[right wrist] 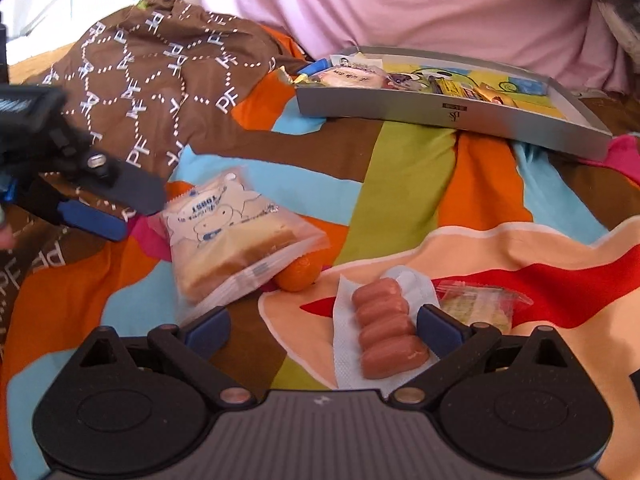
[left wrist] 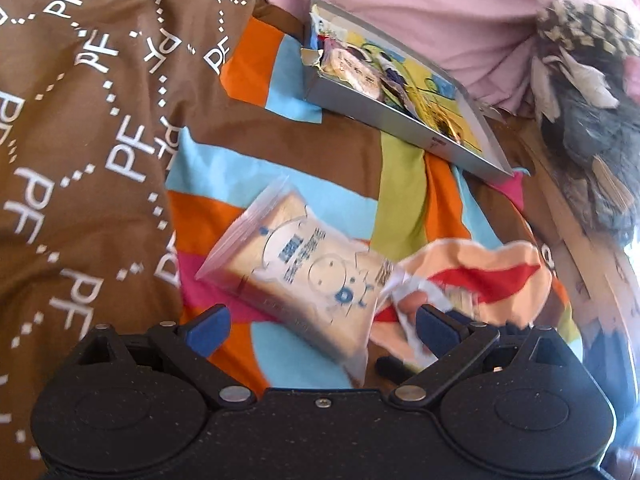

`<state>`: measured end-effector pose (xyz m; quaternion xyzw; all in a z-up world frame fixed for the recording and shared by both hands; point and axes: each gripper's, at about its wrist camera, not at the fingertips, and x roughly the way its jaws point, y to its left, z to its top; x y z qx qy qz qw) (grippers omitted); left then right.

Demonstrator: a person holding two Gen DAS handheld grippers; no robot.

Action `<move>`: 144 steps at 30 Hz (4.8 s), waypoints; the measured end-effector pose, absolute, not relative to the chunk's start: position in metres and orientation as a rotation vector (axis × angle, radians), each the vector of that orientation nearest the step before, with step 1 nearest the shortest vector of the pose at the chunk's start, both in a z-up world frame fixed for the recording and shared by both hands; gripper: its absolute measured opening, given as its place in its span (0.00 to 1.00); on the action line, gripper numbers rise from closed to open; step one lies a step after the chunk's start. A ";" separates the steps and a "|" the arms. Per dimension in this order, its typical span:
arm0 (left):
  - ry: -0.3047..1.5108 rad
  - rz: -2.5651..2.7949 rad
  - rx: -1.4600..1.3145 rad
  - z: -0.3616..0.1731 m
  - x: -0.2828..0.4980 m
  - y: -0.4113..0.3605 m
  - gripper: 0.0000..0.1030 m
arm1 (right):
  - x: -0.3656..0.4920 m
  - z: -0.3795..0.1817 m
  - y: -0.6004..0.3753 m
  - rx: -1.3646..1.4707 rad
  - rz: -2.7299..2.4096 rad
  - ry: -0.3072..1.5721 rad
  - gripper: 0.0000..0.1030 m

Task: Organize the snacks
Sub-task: 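Move both tools back toward the toast bag and sausages on the blanket, then grasp the cow-print toast bag with the left tool while the right tool grasps the sausage pack, then lift the toast bag and sausage pack off the blanket with both tools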

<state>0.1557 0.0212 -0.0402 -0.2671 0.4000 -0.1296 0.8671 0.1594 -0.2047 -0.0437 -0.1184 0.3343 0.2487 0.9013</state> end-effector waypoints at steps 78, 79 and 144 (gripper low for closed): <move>0.991 -0.232 -0.375 -0.057 0.159 -0.005 0.74 | 0.153 -0.052 -0.181 -0.198 0.329 0.758 0.62; 0.991 -0.233 -0.373 -0.057 0.158 -0.005 0.75 | 0.152 -0.052 -0.181 -0.192 0.328 0.759 0.62; 0.854 -0.278 -0.339 -0.043 0.141 -0.012 0.66 | 0.110 -0.036 -0.192 -0.127 0.352 0.558 0.55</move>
